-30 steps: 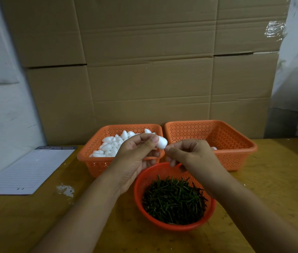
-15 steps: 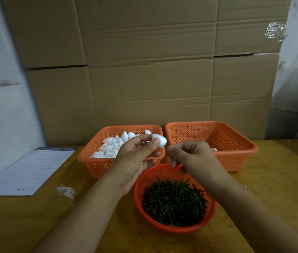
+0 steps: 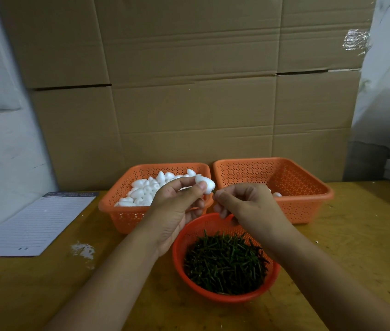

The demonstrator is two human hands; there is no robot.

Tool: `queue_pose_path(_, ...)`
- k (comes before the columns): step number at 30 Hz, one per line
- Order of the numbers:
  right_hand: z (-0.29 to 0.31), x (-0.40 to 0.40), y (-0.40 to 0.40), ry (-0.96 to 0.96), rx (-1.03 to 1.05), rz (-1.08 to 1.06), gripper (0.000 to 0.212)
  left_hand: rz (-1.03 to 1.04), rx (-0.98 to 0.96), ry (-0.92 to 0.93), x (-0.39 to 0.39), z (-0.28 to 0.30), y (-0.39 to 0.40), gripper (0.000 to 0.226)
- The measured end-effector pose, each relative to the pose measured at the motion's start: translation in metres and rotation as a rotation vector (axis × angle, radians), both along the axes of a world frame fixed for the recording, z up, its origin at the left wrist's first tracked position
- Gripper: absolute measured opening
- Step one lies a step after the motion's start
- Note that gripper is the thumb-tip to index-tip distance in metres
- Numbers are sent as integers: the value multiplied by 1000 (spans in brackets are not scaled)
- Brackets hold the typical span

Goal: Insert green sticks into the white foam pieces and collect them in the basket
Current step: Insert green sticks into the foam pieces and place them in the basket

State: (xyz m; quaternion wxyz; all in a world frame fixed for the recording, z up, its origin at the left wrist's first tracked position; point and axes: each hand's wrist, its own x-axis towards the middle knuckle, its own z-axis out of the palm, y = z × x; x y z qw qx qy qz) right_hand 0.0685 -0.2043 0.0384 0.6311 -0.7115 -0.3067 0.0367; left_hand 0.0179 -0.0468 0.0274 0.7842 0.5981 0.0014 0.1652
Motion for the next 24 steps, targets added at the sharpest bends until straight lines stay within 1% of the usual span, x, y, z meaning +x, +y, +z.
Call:
queue_pose_path(2, -1, 1, 0, 1, -4, 5, 27, 9, 12, 4, 0, 1, 2, 12)
queue_pose_path(5, -1, 3, -1, 19, -14, 28, 28, 23, 55, 22, -1, 2, 5, 30)
queue_pose_path(8, -1, 8, -5, 96, 8, 38, 25, 30, 74, 55, -2, 5, 7, 36)
queue_pose_path(10, -1, 14, -10, 192, 48, 8, 24, 88, 61, 81, -1, 7, 11, 31)
queue_pose_path(13, -3, 26, -17, 377, 122, -64, 15, 200, 0, 107, 1, 9, 25, 18)
queue_pose_path(15, -7, 36, -20, 466, 161, -114, 14, 251, -41, 110, 1, 10, 34, 15)
queue_pose_path(18, -14, 48, -24, 555, 222, -165, 15, 316, -60, 117, 1, 11, 44, 11)
queue_pose_path(20, -17, 54, -27, 603, 268, -201, 15, 341, -70, 120, 1, 11, 48, 12)
queue_pose_path(24, -20, 63, -30, 648, 362, -255, 13, 370, -86, 122, 2, 10, 54, 13)
